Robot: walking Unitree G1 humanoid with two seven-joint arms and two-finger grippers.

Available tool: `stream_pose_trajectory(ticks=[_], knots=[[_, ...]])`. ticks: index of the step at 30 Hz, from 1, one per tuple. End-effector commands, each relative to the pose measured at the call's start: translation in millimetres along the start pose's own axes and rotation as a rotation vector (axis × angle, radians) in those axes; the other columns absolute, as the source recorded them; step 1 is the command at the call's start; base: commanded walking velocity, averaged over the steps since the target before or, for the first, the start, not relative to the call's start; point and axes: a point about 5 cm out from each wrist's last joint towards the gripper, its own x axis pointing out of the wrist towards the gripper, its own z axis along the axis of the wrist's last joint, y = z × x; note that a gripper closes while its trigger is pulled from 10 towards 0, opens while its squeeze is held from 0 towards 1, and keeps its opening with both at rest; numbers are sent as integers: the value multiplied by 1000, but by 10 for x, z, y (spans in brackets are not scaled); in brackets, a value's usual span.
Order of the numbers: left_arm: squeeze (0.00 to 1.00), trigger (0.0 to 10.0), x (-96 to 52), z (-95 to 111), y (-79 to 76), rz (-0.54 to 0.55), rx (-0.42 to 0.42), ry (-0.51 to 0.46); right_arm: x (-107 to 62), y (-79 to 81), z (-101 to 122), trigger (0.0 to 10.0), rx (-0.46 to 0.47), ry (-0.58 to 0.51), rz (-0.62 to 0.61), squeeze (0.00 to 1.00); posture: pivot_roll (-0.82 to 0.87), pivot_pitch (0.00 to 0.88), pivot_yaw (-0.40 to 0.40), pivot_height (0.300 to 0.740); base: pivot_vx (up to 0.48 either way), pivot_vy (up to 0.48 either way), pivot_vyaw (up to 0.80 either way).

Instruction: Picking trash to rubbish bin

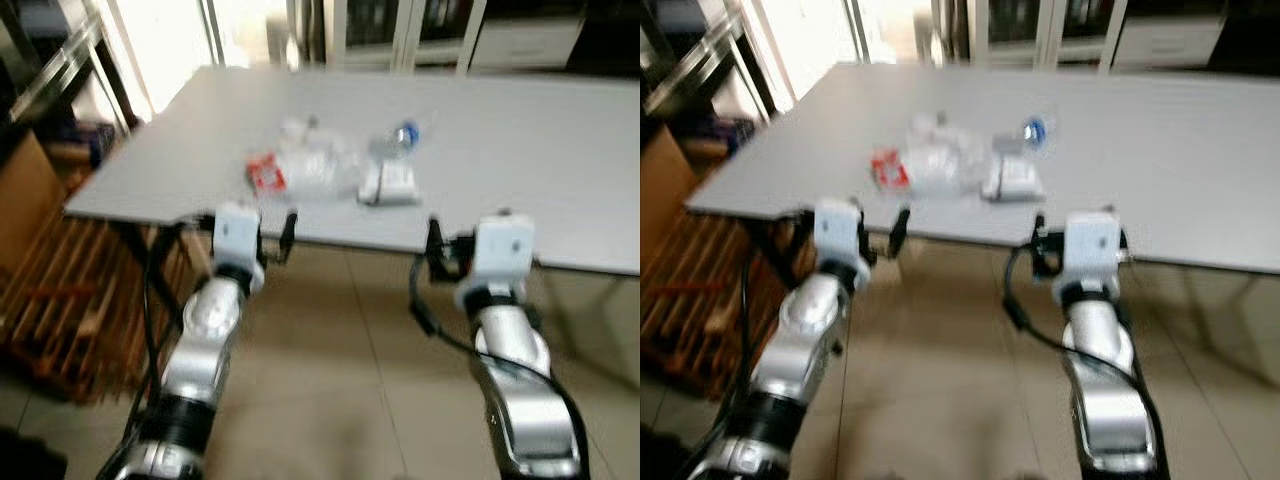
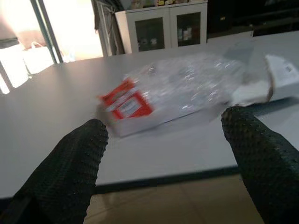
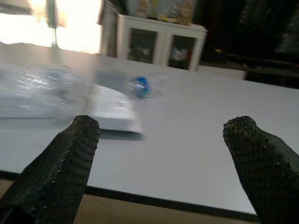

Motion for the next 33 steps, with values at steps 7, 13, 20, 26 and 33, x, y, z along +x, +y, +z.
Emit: stream_pose_trajectory(ticks=[7, 13, 20, 26, 33], knots=[[0, 10000, 5, 78, -54, -51, -23, -38, 25, -14, 72, 10000, -18, -31, -9, 0, -61, 54, 60, 740, 310, 0, 0], [0, 10000, 10, 87, -63, -62, -20, -41, 30, -17, 69, 10000, -21, -31, -13, 0, -63, 51, 61, 740, 480, 0, 0], [0, 10000, 9, 86, -91, -73, -23, -41, 29, -13, 64, 10000, -21, -30, -12, 0, -64, 52, 60, 740, 480, 0, 0], [0, 10000, 12, 84, -92, -69, -24, -40, 32, -15, 60, 10000, -25, -27, -10, 0, -65, 54, 58, 740, 480, 0, 0], [0, 10000, 14, 86, -97, -68, -23, -41, 38, -3, 61, 10000, -29, -26, -4, 0, -65, 52, 57, 740, 480, 0, 0]])
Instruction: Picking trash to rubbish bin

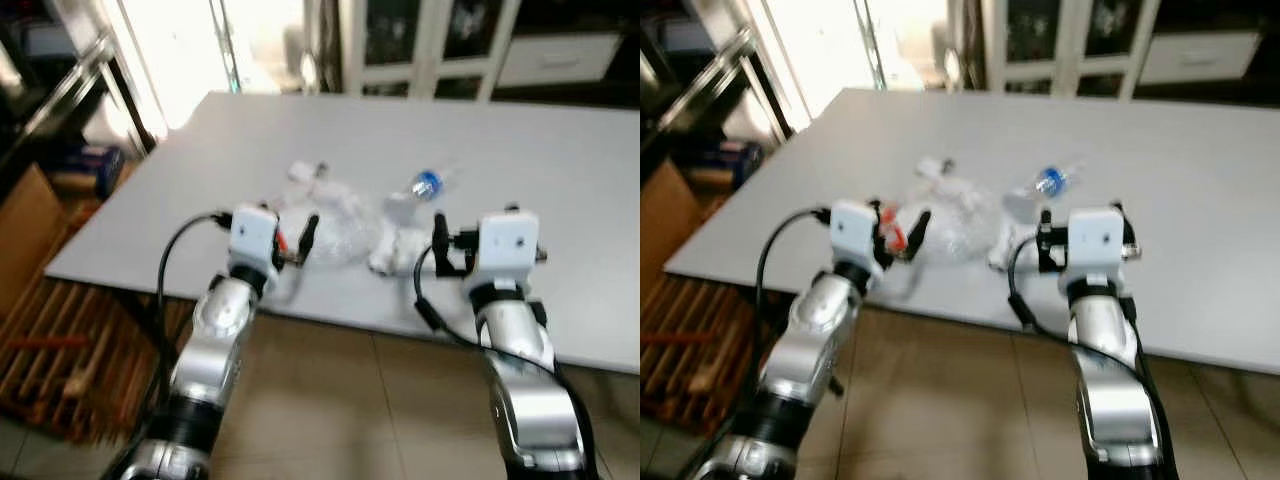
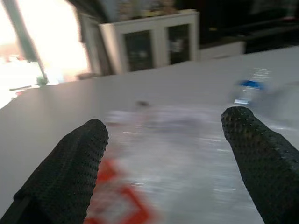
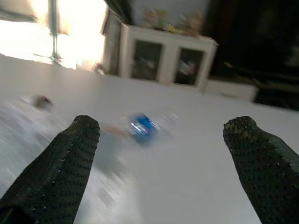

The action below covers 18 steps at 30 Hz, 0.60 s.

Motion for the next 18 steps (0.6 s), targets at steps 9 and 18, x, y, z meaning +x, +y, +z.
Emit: stream_pose_trajectory(ticks=[9, 18], knots=[[0, 10000, -26, 5, 75, 38, -3, -6, -14, 86, -13, 10000, 8, 10, 32, 0, -61, 51, 56, 740, 53, 0, 0], [0, 10000, -35, 10, 67, 37, -4, -7, -21, 89, -29, 10000, 12, 24, 23, 0, -59, 61, 56, 740, 0, 0, 0]])
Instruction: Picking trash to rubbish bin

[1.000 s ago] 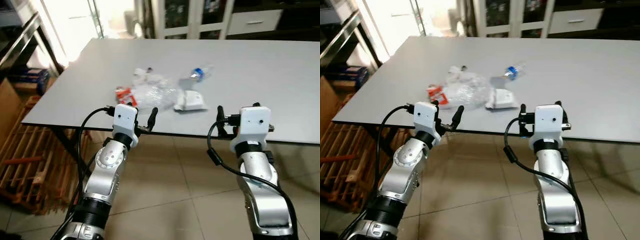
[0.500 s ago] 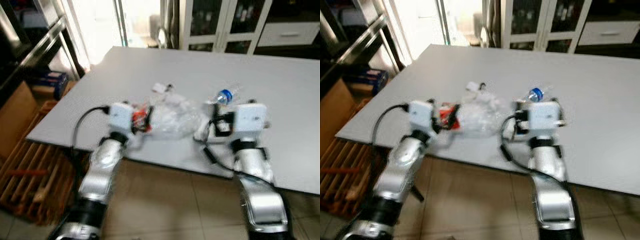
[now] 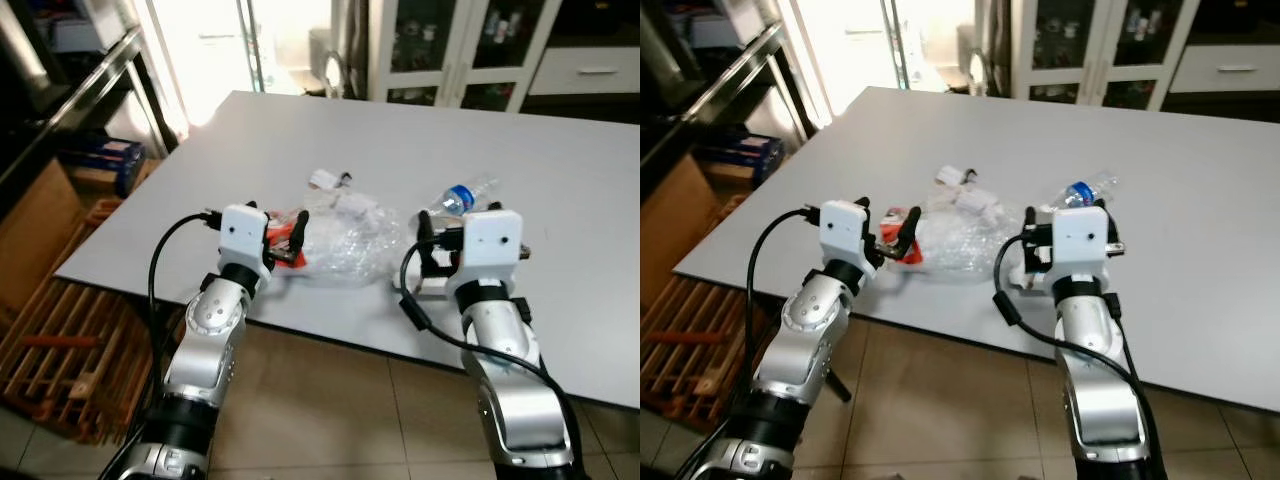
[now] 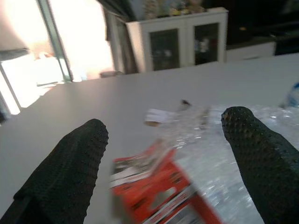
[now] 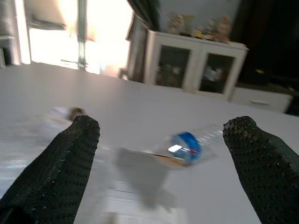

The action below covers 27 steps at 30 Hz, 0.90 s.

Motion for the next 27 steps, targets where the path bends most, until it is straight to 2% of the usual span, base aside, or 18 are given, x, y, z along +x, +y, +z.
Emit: stream_pose_trajectory(ticks=[1, 6, 11, 22, 27], knots=[[0, 10000, -15, 17, -5, 1, 0, -4, -14, -25, -22, 10000, 4, 19, -14, 0, -59, 63, 57, 740, 0, 0, 0], [0, 10000, -22, 11, -10, -1, -1, -1, -18, -25, -39, 10000, 14, 32, -17, 0, -58, 65, 59, 740, 0, 0, 0], [0, 10000, -32, 3, -15, -12, 5, 5, -22, -18, -55, 10000, 20, 38, -20, 0, -56, 71, 65, 740, 0, 0, -681], [0, 10000, -19, 17, -4, -12, 13, 5, -23, -12, -91, 10000, 26, 58, -20, 0, -53, 69, 71, 740, 0, 0, 0], [0, 10000, -47, 20, 6, -9, 17, 8, 20, -25, -186, 10000, 53, 121, 5, 0, -37, 90, 76, 740, 0, 0, 0]])
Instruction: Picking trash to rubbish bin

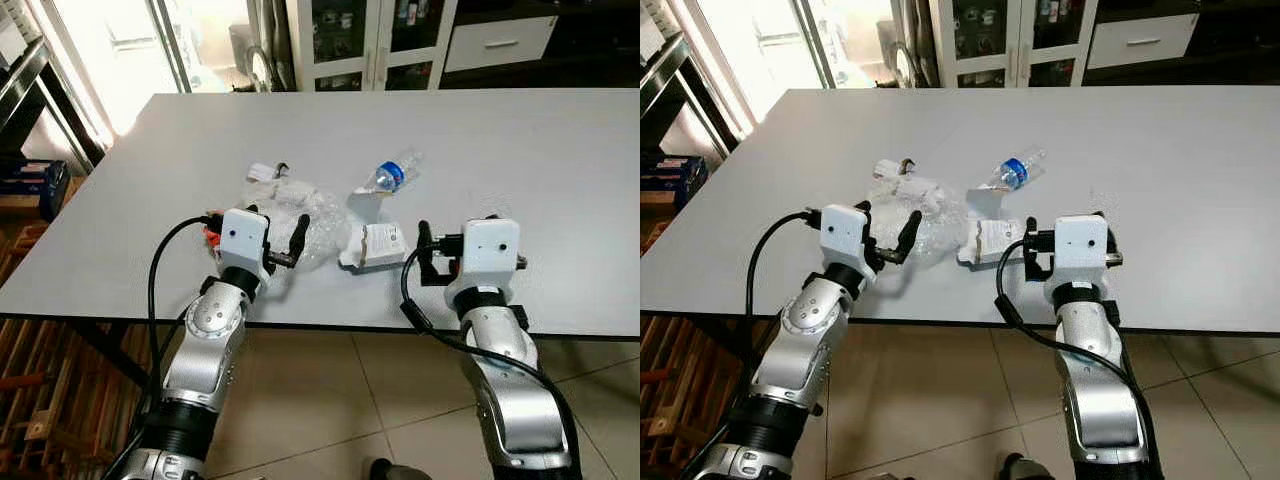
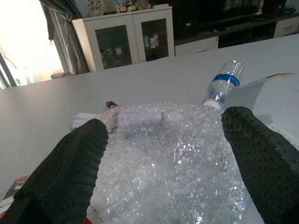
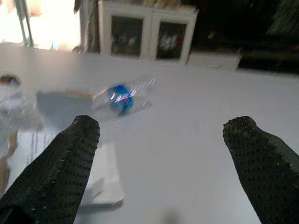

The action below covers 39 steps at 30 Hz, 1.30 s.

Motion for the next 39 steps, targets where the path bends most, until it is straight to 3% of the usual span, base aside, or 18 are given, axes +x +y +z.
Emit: stream_pose_trajectory(ticks=[1, 6, 11, 24, 39], knots=[[0, 10000, -17, 29, 34, 7, 14, -5, 15, 1, -15, 10000, 13, 20, 11, 0, -37, 90, 76, 740, 0, 0, 0], [0, 10000, -113, 4, 48, 4, 25, 16, 182, -69, 3, 10000, -33, 16, 79, 0, -9, 123, 81, 740, 0, 0, 0], [0, 10000, -140, 9, 73, 8, 30, 21, 248, -37, 53, 10000, -64, -15, 124, 0, 3, 129, 81, 740, 0, 0, 0], [0, 10000, -125, 41, 55, 1, 35, 22, 288, 89, 93, 10000, -31, -55, 196, 0, 4, 119, 88, 740, 0, 0, 0], [0, 10000, -106, 46, 57, 3, 39, 24, 304, 169, 360, 10000, 6, -187, 213, 0, 8, 108, 85, 740, 0, 0, 0]])
